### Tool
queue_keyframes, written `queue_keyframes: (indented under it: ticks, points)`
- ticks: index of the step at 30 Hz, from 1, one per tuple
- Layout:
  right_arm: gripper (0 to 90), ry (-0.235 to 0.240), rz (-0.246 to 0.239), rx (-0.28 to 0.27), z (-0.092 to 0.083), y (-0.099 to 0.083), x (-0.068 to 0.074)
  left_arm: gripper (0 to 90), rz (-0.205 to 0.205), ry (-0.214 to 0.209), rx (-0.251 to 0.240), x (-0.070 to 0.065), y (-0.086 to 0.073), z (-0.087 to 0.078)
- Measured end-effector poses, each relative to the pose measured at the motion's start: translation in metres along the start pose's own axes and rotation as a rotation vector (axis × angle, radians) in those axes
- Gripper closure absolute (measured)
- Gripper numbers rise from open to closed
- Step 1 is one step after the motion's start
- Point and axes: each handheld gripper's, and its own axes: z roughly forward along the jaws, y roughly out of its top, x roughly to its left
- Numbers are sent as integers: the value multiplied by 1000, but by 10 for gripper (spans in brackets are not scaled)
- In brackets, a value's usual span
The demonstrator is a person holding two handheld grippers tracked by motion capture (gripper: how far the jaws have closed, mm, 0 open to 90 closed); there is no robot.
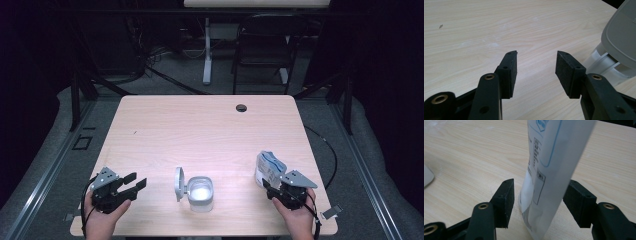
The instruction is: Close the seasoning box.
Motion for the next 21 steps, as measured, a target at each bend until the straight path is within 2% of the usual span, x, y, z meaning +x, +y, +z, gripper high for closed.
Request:
queue_keyframes:
  ticks: [3,8,11,18,21]
  points:
    - [406,15,-2,-2,-3,-1,-1,534,2,-8,2,-2,1,0]
    - [399,12,-7,2,-9,-1,-2,584,21,-23,5,-7,2,1]
    - [396,20,-2,-2,-14,-3,-3,623,29,-62,7,-12,4,2]
    - [392,22,22,-7,-20,-6,-5,703,81,-92,5,-29,12,2]
    - [392,27,13,-9,-18,-8,-3,731,100,-97,10,-35,14,3]
